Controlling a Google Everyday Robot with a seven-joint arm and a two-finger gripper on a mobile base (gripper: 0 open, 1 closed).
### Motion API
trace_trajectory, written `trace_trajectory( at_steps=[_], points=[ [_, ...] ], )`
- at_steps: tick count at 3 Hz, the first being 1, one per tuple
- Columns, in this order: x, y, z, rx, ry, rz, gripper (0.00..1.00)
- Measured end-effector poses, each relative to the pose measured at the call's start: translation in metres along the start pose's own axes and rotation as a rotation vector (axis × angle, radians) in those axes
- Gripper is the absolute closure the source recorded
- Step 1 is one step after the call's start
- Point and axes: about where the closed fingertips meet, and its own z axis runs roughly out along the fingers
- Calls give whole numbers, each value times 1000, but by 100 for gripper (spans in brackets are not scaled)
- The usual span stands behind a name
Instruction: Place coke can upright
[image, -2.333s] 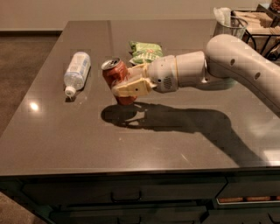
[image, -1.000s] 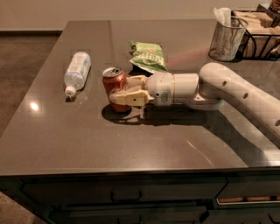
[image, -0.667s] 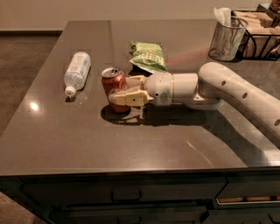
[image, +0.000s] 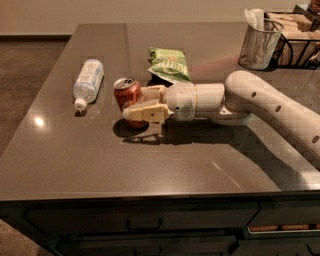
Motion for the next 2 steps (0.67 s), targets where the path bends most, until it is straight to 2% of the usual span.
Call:
trace_trajectory(
  at_steps=[1,2],
  points=[
    [0,1,2,-3,0,-1,0],
    [0,1,2,-3,0,-1,0]
  ],
)
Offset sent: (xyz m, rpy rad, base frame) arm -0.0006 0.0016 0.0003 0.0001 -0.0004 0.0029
